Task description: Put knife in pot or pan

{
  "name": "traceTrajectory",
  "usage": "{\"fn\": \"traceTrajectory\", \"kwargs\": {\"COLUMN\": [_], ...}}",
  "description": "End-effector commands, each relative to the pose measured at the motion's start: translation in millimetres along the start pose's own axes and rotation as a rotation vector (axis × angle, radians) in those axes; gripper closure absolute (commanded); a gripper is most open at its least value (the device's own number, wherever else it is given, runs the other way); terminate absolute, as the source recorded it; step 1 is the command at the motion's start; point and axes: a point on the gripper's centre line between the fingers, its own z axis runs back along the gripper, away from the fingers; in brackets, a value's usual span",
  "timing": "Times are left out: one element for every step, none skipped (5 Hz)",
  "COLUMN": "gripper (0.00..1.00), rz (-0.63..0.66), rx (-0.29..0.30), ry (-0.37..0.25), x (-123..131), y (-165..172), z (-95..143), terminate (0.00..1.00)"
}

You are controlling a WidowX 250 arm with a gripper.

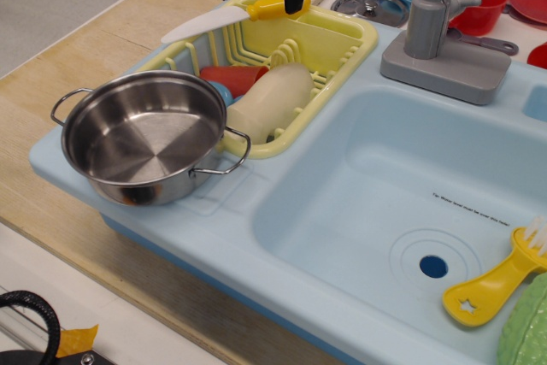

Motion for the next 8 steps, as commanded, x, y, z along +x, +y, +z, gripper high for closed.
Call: {"fn": "traceTrajectory", "kwargs": {"gripper": [0.00, 0.00, 0.00, 0.00, 0.00, 0.00, 0.00, 0.00], "rz": [0.000, -0.189, -0.372, -0.483, -0.543, -0.560, -0.553, -0.547], "rx": [0.000, 0.036, 0.058, 0.071, 0.058, 0.043, 0.020, -0.007], "ry": [0.000, -0.030, -0.024, -0.038, -0.070, -0.077, -0.080, -0.049], "x": [0.0, 7.1, 20.0, 30.3, 39.1, 42.5, 46.1, 53.9], "y": [0.0, 1.9, 8.1, 11.8, 12.9, 14.1, 17.9, 20.4], "z": [0.0, -1.4, -0.7, -2.7, -12.3, -19.3, -26.2, -35.5], "terminate": [0.00, 0.00, 0.00, 0.00, 0.00, 0.00, 0.00, 0.00]}}
